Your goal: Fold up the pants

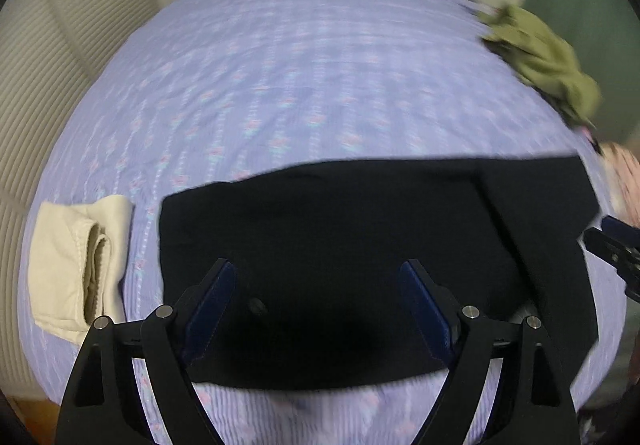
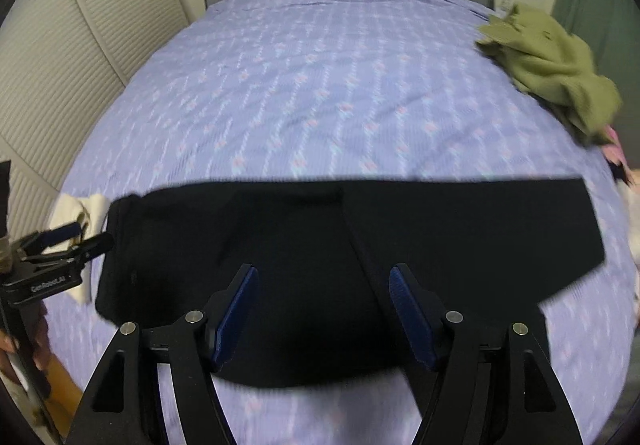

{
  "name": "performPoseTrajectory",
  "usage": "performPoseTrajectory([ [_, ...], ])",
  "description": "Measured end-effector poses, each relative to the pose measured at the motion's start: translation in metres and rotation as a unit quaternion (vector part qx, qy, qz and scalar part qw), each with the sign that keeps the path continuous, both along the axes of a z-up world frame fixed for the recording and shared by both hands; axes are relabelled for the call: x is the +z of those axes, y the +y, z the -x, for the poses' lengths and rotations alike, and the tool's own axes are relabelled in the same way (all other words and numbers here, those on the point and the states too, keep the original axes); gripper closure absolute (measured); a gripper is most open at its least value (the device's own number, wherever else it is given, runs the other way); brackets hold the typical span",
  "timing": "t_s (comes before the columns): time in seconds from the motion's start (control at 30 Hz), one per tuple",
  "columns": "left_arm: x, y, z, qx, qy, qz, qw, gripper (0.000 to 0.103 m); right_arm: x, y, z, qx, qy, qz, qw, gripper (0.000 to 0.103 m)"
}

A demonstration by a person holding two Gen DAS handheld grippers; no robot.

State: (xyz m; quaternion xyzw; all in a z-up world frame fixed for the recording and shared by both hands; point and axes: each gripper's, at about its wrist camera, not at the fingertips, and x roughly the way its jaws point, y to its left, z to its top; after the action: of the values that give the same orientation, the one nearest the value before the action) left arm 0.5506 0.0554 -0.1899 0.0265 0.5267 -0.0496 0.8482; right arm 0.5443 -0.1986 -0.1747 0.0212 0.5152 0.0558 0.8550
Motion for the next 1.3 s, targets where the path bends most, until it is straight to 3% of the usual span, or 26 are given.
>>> performPoseTrajectory([
  [0.27, 0.032, -0.075, 0.089, -0.136, -0.031, 0.009, 0.9902, 0.007, 0.023, -0.038, 0.117, -0.062, 0.011, 0.02, 0.998, 0.034],
  [0.43, 0.029, -0.114, 0.128, -0.171, 0.002, 0.038, 0.9846, 0.006, 0.014, -0.055, 0.174, -0.101, 0.028, 0.024, 0.994, 0.034],
  [0.63, 0.002, -0.163, 0.156, -0.174, 0.046, 0.019, 0.9835, 0.007, -0.019, -0.087, 0.218, -0.115, 0.063, 0.034, 0.991, 0.034],
  [0.83, -0.036, -0.209, 0.172, -0.158, 0.092, -0.005, 0.9831, 0.007, -0.065, -0.124, 0.231, -0.099, 0.117, 0.058, 0.986, 0.034],
  [1.07, -0.079, -0.247, 0.172, -0.122, 0.147, -0.053, 0.9802, 0.007, -0.136, -0.16, 0.226, -0.079, 0.203, 0.072, 0.973, 0.034],
  [1.3, -0.085, -0.262, 0.173, -0.095, 0.161, -0.073, 0.9796, 0.007, -0.183, -0.167, 0.21, -0.039, 0.239, 0.094, 0.966, 0.035],
])
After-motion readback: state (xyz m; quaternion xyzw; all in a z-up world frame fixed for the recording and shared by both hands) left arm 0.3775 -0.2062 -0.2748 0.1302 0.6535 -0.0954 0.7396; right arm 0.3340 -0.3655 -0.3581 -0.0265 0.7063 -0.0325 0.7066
